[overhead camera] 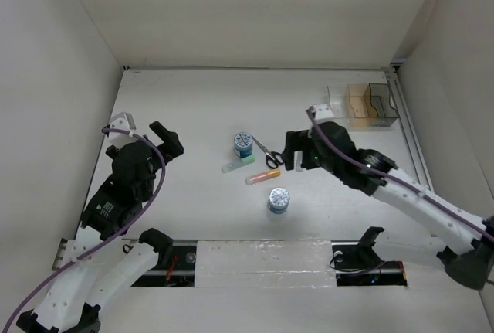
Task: Sort the stationery into containers
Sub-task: Pick up the stationery from the center of the board.
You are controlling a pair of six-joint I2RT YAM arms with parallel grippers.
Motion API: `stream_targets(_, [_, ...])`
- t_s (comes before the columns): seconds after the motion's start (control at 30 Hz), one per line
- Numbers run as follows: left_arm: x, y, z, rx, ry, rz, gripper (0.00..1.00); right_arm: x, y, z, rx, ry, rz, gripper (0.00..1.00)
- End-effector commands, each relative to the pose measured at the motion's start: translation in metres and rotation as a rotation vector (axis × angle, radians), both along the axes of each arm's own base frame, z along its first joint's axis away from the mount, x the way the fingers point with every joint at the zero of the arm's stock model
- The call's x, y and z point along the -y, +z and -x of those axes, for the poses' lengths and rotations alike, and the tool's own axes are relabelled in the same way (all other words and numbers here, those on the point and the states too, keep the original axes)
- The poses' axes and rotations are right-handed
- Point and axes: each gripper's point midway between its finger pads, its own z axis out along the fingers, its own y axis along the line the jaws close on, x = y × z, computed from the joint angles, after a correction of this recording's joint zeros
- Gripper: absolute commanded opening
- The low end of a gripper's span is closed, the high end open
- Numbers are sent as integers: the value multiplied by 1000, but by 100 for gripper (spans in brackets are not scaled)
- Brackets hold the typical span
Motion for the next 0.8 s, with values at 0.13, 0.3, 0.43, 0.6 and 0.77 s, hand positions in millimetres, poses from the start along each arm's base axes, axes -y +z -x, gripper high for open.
stream_targets(0.13, [6,-4,-9,-14,-13,-14,100,-132,14,-52,71,296,-103,100])
stream_targets(0.3, [7,-6,-11,-23,-13,-19,100,-173,-64,-95,-59,297,63,100])
stream_targets(0.43, [6,-4,-9,-13,-13,-14,100,-195,-91,-122,-77,289,117,100])
stream_targets(0.6, [9,-2,-10,-9,-33,-12,100,-197,-122,-139,-96,247,191,100])
stream_targets(0.77, [12,-7,-12,-28,-47,-27,100,-191,-134,-147,-91,199,234,100])
